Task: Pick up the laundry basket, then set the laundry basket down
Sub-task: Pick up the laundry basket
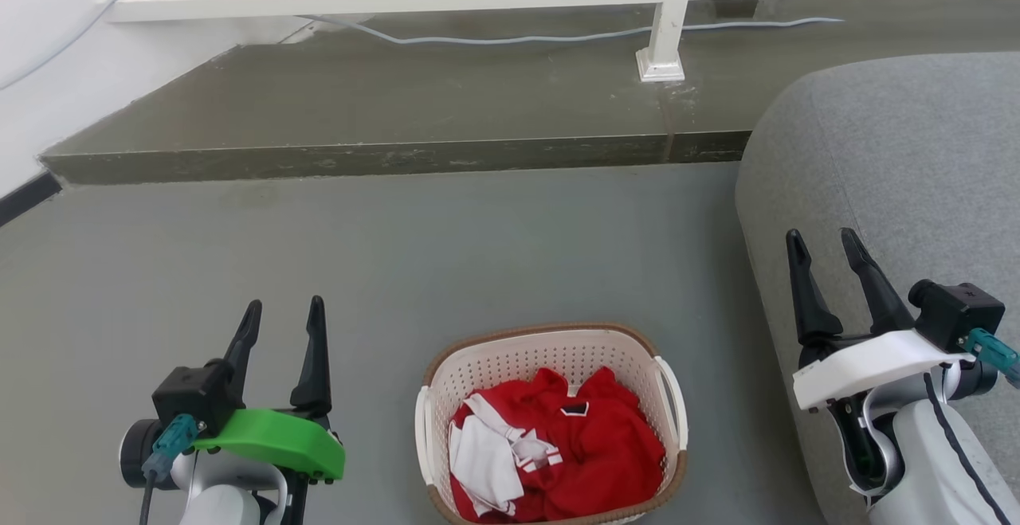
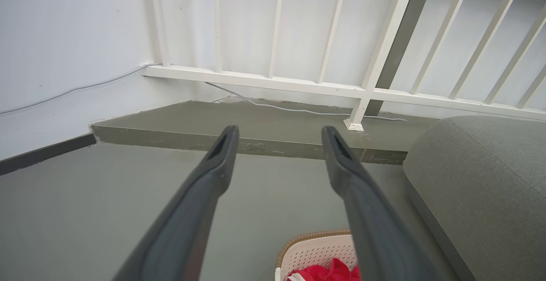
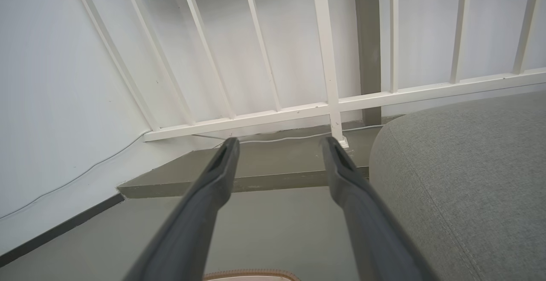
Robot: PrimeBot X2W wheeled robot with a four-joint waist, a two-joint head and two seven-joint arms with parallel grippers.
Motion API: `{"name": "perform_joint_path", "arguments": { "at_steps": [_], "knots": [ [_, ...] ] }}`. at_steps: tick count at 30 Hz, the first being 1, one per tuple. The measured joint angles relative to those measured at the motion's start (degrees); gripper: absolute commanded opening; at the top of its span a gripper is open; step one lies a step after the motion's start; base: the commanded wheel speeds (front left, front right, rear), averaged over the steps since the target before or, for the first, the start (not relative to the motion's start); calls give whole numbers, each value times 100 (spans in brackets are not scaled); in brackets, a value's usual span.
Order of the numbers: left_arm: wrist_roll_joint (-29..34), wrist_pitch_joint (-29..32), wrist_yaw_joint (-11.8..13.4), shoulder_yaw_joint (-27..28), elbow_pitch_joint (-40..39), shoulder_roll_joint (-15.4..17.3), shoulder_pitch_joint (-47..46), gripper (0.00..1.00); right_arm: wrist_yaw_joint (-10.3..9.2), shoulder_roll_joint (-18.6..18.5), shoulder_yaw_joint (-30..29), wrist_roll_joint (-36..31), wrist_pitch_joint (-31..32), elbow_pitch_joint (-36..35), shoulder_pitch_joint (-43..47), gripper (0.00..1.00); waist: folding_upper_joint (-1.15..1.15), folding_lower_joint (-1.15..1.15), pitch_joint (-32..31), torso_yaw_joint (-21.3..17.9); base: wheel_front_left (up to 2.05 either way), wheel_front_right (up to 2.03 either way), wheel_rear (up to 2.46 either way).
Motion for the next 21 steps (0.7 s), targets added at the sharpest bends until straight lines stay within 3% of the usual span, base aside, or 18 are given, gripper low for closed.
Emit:
{"name": "perform_joint_path", "arguments": {
  "at_steps": [21],
  "knots": [
    [41,0,-111,54,-86,-49,7,100,0,-29,109,29,0,-13,-41,100,0,0,641,-108,0,0,0]
  ]
}}
